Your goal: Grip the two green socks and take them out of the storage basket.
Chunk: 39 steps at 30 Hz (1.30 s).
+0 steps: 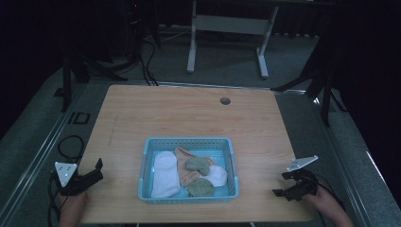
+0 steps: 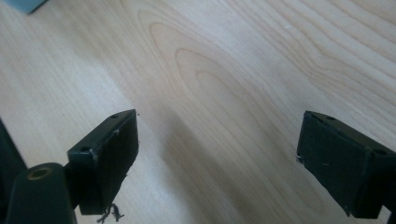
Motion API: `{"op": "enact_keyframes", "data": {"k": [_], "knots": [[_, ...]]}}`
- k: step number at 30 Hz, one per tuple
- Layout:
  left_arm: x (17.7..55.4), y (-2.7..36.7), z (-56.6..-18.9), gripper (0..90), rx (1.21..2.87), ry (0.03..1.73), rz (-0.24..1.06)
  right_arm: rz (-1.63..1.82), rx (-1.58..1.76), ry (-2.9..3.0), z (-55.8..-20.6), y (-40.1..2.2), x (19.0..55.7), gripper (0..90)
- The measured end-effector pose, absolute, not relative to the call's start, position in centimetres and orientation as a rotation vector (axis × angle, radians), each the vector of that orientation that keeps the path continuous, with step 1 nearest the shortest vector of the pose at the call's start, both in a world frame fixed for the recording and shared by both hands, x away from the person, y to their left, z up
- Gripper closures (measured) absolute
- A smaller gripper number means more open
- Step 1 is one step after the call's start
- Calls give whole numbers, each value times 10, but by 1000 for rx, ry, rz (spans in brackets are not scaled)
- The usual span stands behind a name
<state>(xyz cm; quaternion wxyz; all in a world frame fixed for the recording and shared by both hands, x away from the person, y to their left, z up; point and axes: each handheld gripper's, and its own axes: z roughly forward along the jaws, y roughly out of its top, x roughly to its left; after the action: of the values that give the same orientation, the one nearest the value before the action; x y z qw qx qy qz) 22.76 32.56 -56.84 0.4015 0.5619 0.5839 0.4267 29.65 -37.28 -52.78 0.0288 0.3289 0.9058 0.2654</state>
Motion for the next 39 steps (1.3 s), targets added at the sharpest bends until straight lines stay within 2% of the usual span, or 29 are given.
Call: {"op": "enact_keyframes", "data": {"k": [3, 20, 39], "knots": [[228, 325, -568, 4, 1421, 1477, 1081, 779, 1029, 2811, -525, -373, 299, 169], [228, 325, -568, 3, 1431, 1478, 1080, 530, 910, 2929, -508, -348, 303, 132], [228, 325, -568, 3, 1432, 1481, 1077, 621, 826, 2984, -488, -325, 305, 130]]}}
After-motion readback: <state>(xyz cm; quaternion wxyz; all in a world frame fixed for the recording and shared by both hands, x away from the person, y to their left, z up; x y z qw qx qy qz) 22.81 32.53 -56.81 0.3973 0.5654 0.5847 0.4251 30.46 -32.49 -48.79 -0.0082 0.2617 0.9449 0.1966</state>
